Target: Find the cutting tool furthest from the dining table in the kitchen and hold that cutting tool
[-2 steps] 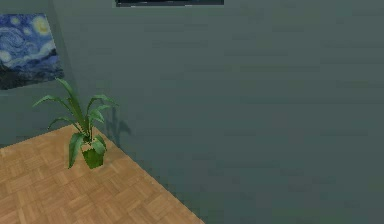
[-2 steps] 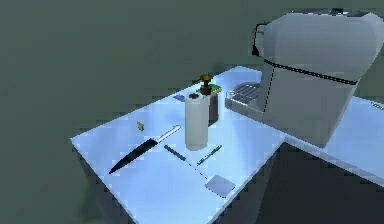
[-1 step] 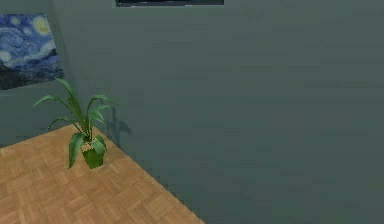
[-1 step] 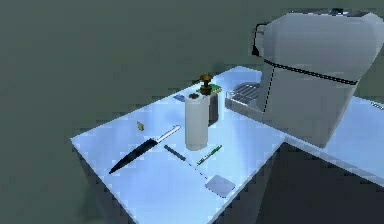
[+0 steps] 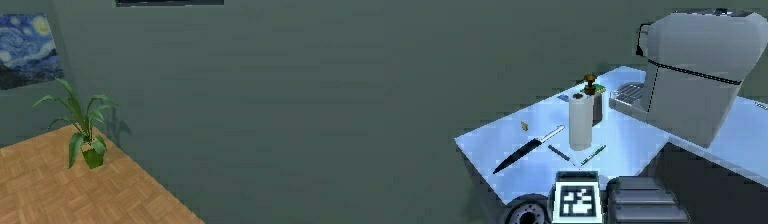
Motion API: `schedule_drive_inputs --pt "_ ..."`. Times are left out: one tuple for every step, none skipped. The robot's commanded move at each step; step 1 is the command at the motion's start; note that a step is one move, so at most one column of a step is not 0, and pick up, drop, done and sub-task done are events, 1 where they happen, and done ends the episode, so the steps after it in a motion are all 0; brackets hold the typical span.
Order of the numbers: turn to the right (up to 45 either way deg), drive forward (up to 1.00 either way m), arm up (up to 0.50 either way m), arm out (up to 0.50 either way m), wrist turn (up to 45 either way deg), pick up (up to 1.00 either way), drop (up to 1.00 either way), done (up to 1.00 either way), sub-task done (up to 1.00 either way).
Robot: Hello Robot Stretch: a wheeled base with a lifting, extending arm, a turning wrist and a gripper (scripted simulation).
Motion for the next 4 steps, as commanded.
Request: schedule_drive_inputs --pt "0.0 0.00 0.00 0.36 0.0 0.00 0.00 0.00 0.00" --pt "0.0 0.00 0.00 0.00 45.0 0.00 0.00 0.00 0.00" --pt "0.0 0.00 0.00 0.00 45.0 0.00 0.00 0.00 0.00" --pt "0.0 0.00 0.00 0.00 6.0 0.00 0.00 0.00 0.00"
